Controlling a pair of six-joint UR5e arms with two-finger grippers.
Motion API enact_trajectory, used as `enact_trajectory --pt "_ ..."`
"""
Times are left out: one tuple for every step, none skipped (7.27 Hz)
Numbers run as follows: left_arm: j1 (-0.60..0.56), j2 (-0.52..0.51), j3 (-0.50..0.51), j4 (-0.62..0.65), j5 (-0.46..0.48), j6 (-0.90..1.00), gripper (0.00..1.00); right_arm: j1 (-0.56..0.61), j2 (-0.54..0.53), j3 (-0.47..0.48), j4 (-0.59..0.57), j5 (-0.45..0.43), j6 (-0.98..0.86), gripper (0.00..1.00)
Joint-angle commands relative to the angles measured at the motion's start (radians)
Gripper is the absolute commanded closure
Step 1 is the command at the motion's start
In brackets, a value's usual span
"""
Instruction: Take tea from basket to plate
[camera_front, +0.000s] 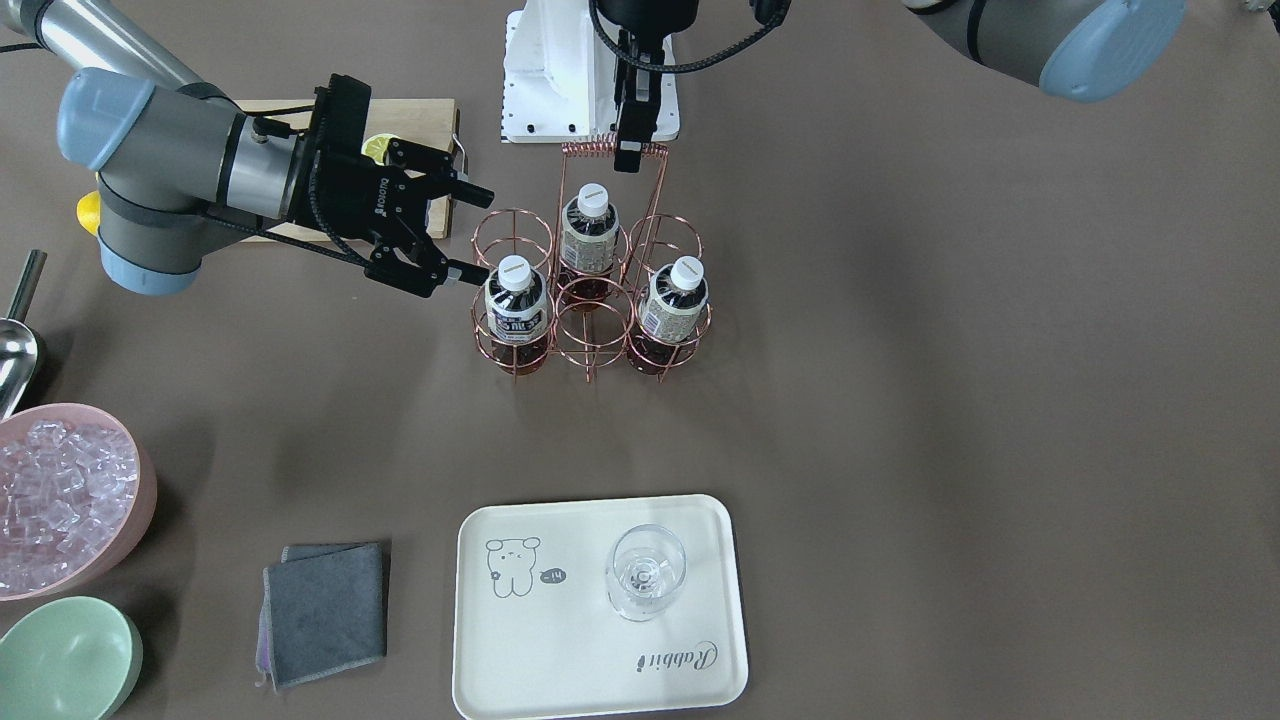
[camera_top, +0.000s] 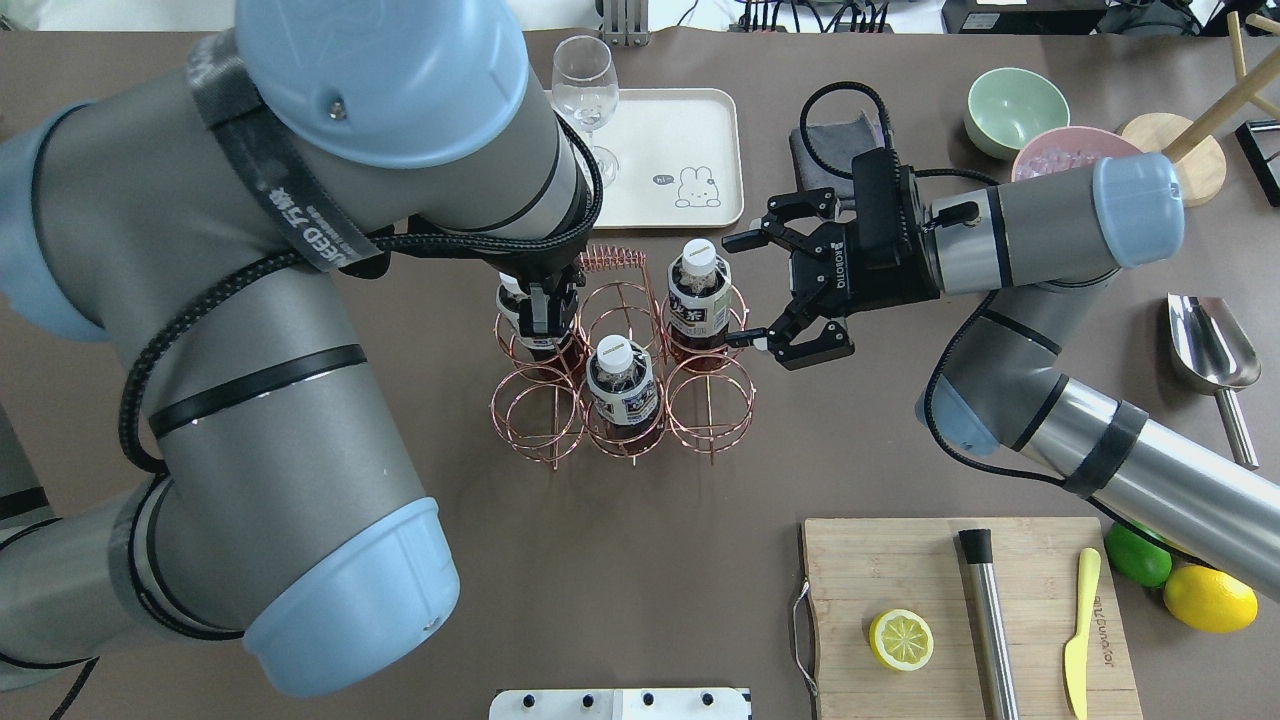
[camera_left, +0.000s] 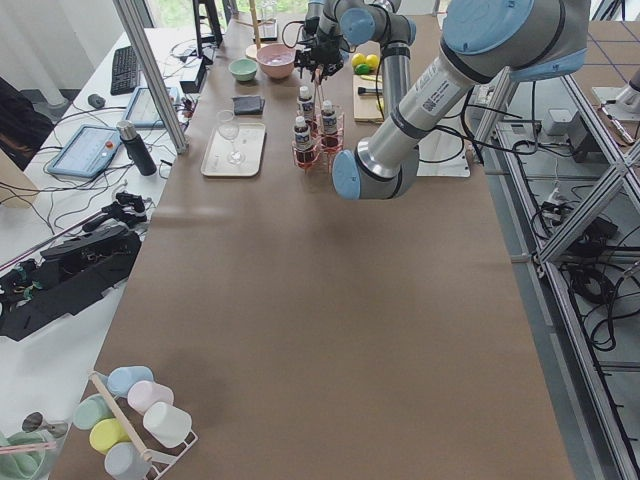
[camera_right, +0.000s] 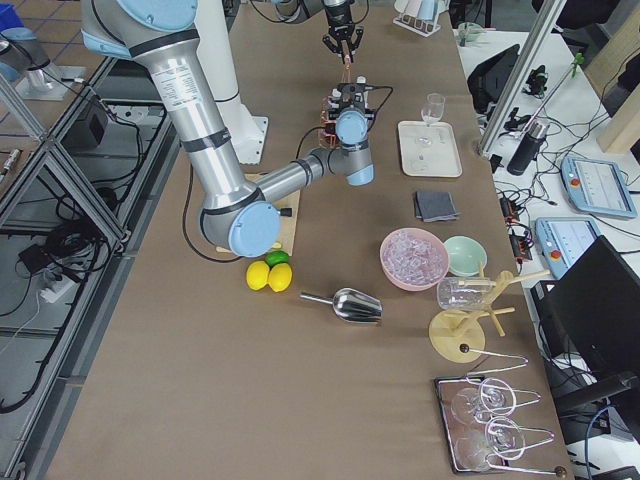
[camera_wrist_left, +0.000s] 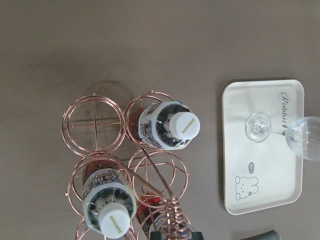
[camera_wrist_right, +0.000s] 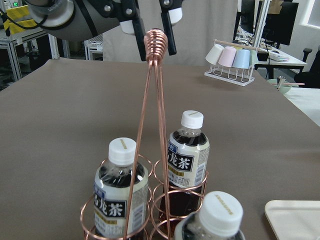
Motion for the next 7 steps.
enact_trajectory --pt "0.005 0.001 0.058 -0.031 0.004 0.002 1.00 -0.046 0.011 -0.003 -0.030 -0.042 -0.001 0.01" --pt "0.004 0.002 0.069 -0.042 0.004 0.002 1.00 -0.046 0.011 -0.001 -0.028 -0.042 0.000 0.01" --pt "0.004 -0.001 0.068 -0.042 0.004 0.002 1.00 -0.045 0.011 0.003 -0.028 -0.040 0.002 0.01" --pt "0.004 -0.002 0.063 -0.042 0.004 0.002 1.00 -0.046 0.011 0.003 -0.032 -0.042 0.002 0.01" --pt "0.002 -0.002 0.060 -0.041 0.004 0.002 1.00 -0.046 0.017 0.003 -0.041 -0.051 0.008 0.01" --pt "0.002 -0.004 0.058 -0.041 0.004 0.002 1.00 -0.046 0.028 0.003 -0.056 -0.086 0.006 0.01" --pt "0.002 -0.004 0.060 -0.041 0.004 0.002 1.00 -0.051 0.040 -0.006 -0.068 -0.115 0.006 0.01"
